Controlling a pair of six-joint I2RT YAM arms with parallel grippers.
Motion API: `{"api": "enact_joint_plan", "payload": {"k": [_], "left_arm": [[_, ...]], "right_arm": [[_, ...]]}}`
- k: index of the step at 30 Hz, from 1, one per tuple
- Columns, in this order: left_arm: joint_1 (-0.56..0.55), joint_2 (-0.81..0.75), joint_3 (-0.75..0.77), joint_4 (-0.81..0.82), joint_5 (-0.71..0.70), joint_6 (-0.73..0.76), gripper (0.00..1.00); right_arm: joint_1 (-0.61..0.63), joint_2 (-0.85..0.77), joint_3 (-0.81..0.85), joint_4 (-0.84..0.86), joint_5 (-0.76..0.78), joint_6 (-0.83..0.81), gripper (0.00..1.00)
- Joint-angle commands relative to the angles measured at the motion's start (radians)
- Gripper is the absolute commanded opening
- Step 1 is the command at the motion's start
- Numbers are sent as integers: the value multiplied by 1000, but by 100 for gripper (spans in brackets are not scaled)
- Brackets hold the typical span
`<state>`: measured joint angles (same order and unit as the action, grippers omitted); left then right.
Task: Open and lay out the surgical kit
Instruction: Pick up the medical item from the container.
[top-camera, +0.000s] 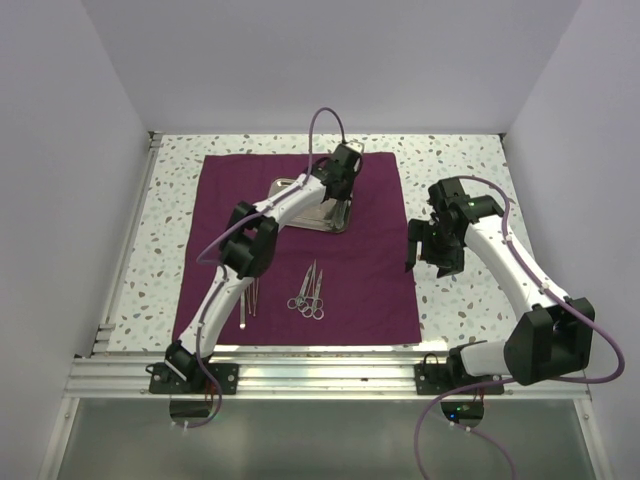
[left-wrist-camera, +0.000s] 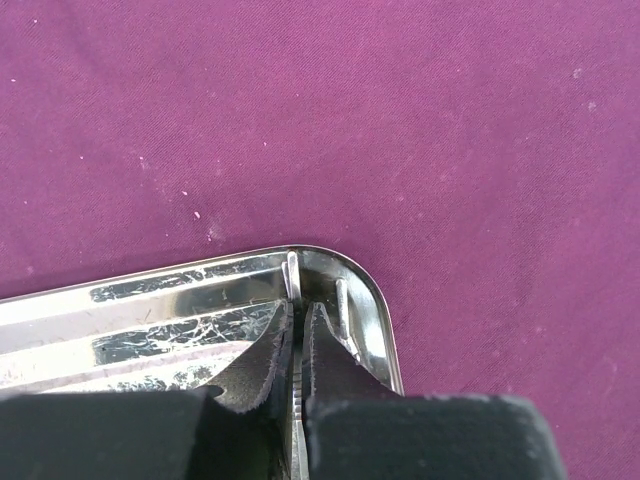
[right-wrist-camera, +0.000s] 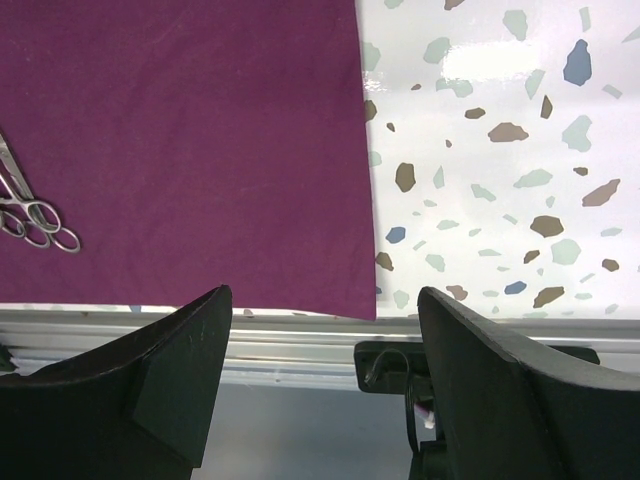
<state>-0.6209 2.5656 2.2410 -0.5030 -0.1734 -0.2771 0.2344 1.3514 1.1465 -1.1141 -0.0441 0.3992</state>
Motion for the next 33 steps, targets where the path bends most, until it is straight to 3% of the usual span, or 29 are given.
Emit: {"api": "enact_joint_plan", "payload": {"k": [1, 18, 26, 30, 33], "left_arm": [[1, 27, -37, -89, -20, 6, 0], [49, -180, 32, -115, -9, -48, 0], [21, -312, -116, -112, -17, -152, 0], [-17, -407, -237, -106, -37, -256, 0], [-97, -484, -377, -86, -76, -414, 0]], "right_arm": [[-6, -12, 9, -4, -20, -19, 79], [-4, -57, -17, 26, -68, 0, 79], [-6, -80, -30, 42, -79, 3, 79], [-4, -90, -34, 46, -92, 7, 79], [-4, -113, -25, 31, -56, 26, 79]]}}
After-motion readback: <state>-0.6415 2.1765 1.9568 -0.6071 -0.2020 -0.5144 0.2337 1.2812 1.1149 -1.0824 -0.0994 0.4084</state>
